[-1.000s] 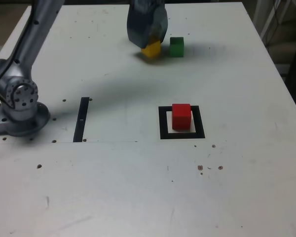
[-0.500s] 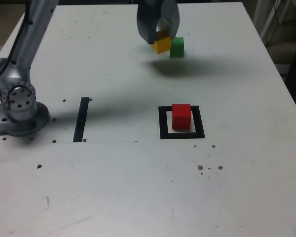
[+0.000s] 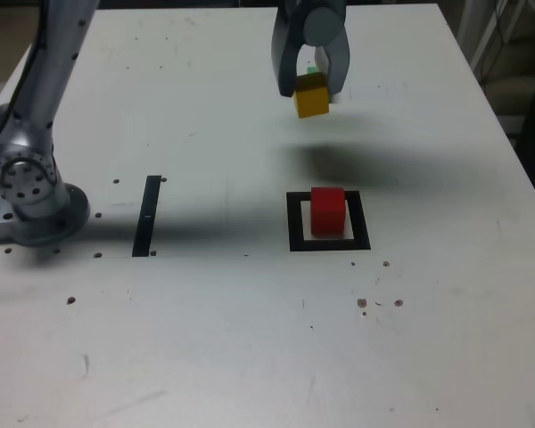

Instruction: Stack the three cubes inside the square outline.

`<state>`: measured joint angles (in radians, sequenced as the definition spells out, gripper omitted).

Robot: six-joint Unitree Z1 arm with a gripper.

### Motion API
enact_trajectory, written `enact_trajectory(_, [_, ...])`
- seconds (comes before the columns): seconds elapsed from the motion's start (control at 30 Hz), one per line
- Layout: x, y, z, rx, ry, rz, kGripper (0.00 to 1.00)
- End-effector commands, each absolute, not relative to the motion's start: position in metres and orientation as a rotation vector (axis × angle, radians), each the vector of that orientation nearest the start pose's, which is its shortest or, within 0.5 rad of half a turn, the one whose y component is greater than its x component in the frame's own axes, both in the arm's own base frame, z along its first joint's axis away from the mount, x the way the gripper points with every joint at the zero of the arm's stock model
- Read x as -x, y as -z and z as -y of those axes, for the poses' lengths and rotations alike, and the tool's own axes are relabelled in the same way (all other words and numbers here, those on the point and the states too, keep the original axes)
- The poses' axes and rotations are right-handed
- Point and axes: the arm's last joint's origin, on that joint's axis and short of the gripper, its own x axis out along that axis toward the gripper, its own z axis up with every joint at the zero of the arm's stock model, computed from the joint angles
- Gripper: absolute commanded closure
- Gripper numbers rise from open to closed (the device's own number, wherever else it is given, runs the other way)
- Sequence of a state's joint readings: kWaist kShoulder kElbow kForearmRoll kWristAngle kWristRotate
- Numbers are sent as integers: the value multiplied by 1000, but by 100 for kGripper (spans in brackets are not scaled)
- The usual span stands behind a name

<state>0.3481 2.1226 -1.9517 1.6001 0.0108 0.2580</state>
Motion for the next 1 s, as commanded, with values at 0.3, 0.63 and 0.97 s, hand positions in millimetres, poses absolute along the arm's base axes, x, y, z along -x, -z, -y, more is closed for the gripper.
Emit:
enact_trajectory(0.3, [-363,-309,-62,-10,46,-1792,76])
enact_trajectory(0.63, [-369,-300,-18,-81,82,-1820,76])
enact_trajectory(0.97, [-382,-287,7,-115,96,-1836,76])
